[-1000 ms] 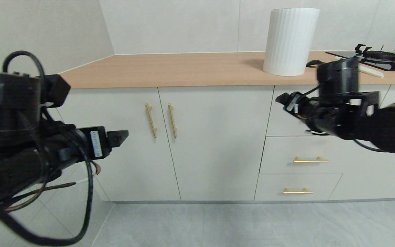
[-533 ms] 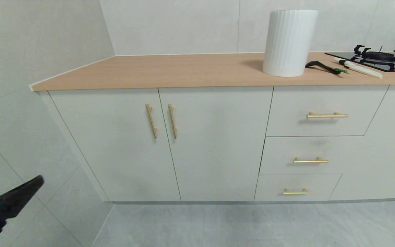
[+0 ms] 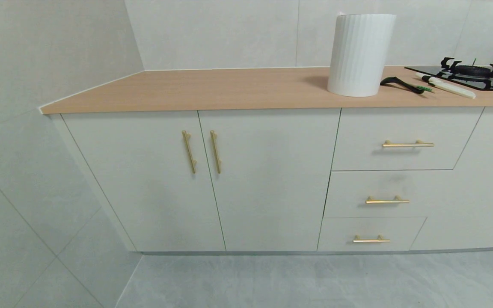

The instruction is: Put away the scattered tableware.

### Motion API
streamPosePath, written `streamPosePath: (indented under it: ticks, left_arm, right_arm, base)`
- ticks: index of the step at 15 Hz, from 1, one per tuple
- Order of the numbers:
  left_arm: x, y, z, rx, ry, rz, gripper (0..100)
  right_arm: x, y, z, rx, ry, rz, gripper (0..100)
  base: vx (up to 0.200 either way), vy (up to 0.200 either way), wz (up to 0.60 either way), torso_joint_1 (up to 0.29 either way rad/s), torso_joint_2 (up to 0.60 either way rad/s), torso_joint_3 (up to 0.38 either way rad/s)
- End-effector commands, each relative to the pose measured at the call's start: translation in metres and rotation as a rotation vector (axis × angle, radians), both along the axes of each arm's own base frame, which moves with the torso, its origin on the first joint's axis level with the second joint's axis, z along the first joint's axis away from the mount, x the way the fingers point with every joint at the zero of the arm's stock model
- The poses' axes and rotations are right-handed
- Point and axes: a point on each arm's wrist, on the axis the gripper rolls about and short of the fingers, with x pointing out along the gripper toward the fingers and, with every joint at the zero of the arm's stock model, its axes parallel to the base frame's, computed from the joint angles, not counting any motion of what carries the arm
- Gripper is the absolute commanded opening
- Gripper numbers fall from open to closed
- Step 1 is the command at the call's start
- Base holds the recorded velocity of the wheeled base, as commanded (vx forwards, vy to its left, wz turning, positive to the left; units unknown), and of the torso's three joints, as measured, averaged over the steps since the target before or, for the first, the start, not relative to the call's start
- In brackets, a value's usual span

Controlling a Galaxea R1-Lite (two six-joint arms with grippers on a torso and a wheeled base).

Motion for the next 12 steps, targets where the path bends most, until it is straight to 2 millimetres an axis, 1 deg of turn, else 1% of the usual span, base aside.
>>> streamPosePath:
  ticks: [1, 2, 3, 4, 5, 6, 7, 8, 9, 10, 12]
  left_arm:
    - [-0.018, -0.003, -0.030, 0.013, -0.094, 0.059, 100]
    - [-0.015, -0.003, -0.038, 0.008, -0.068, 0.095, 100]
    - [-0.015, -0.003, -0.038, 0.008, -0.068, 0.095, 100]
    - [-0.009, -0.003, -0.053, 0.030, -0.006, 0.088, 100]
    - [-0.003, -0.004, -0.069, 0.109, 0.058, 0.051, 100]
    - [-0.001, -0.005, -0.068, 0.116, 0.020, 0.006, 100]
    - [0.000, -0.006, -0.070, 0.123, 0.009, -0.049, 100]
    - [0.001, -0.007, -0.070, 0.126, 0.004, -0.105, 100]
    - [0.001, -0.008, -0.071, 0.127, 0.010, -0.139, 100]
    - [0.001, -0.008, -0.073, 0.135, 0.024, -0.163, 100]
    - [0.001, -0.008, -0.073, 0.169, 0.029, -0.170, 100]
  right_arm:
    - [-0.002, 0.000, -0.024, -0.005, -0.005, -0.044, 100]
    - [0.004, 0.000, -0.036, -0.012, 0.025, -0.053, 100]
    - [0.004, 0.000, -0.036, -0.012, 0.025, -0.053, 100]
    - [0.011, 0.000, -0.053, -0.036, 0.063, -0.052, 100]
    - [0.015, 0.000, -0.067, -0.089, 0.115, -0.056, 100]
    - [0.016, 0.000, -0.070, -0.097, 0.148, -0.042, 100]
    - [0.016, 0.000, -0.073, -0.117, 0.181, -0.022, 100]
    - [0.016, 0.001, -0.081, -0.157, 0.269, 0.007, 100]
    - [0.016, 0.001, -0.084, -0.160, 0.295, 0.032, 100]
    - [0.017, 0.000, -0.083, -0.165, 0.285, 0.076, 100]
    - [0.016, 0.000, -0.084, -0.162, 0.273, 0.096, 100]
  base:
    - [0.000, 0.000, 0.00, 0.000, 0.00, 0.000]
    - [0.000, 0.000, 0.00, 0.000, 0.00, 0.000]
    - [0.000, 0.000, 0.00, 0.000, 0.00, 0.000]
    - [0.000, 0.000, 0.00, 0.000, 0.00, 0.000]
    - [0.000, 0.000, 0.00, 0.000, 0.00, 0.000]
    - [0.000, 0.000, 0.00, 0.000, 0.00, 0.000]
    - [0.000, 0.000, 0.00, 0.000, 0.00, 0.000]
    - [0.000, 0.000, 0.00, 0.000, 0.00, 0.000]
    - [0.000, 0.000, 0.00, 0.000, 0.00, 0.000]
    - [0.000, 0.000, 0.00, 0.000, 0.00, 0.000]
    - [0.000, 0.000, 0.00, 0.000, 0.00, 0.000]
